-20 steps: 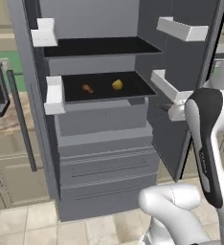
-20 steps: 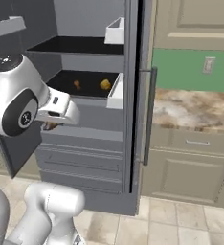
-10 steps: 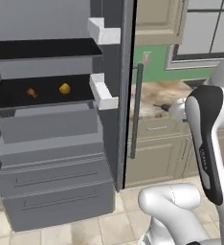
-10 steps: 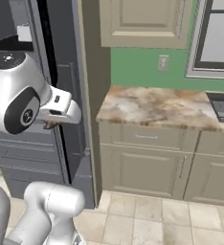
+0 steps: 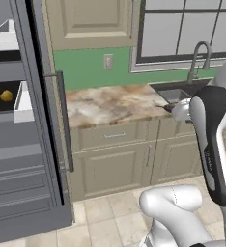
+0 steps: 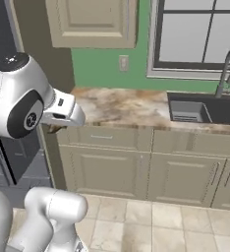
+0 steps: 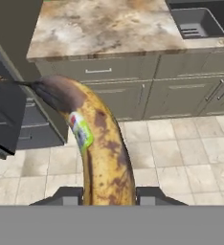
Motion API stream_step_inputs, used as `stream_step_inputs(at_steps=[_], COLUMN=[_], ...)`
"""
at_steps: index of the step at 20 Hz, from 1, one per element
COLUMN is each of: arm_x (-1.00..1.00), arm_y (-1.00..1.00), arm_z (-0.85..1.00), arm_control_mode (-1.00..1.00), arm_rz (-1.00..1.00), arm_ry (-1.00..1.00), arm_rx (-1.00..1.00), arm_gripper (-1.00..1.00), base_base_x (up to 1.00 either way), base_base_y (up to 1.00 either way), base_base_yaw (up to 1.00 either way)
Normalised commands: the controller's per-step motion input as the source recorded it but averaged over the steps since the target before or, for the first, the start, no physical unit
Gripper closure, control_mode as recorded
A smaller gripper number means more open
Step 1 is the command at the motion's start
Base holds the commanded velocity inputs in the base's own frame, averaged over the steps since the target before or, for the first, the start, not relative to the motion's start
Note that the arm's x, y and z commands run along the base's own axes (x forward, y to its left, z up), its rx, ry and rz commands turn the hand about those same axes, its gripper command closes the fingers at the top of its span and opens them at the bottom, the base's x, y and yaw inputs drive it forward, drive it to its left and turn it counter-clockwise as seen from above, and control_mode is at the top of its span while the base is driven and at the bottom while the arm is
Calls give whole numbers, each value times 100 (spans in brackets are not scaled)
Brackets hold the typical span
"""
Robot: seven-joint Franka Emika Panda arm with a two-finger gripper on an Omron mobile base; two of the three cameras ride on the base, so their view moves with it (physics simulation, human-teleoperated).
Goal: Open the fridge, remove the banana, squash, and chicken drumstick, and place them on any counter.
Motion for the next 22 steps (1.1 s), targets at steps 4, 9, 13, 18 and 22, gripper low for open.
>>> stream_step_inputs(at_steps=[4, 9, 13, 18, 22], arm_x=[0, 0, 0, 0, 0], arm_y=[0, 0, 0, 0, 0], arm_z=[0, 0, 0, 0, 0], arm_control_mode=[100, 100, 100, 100, 100], arm_rz=[0, 0, 0, 0, 0], arm_ry=[0, 0, 0, 0, 0], arm_rx=[0, 0, 0, 0, 0], arm_gripper=[100, 100, 100, 100, 100], base_base_x=[58, 100, 100, 77, 71], base_base_y=[-11, -16, -33, -35, -27], base_base_yaw=[0, 1, 1, 0, 0])
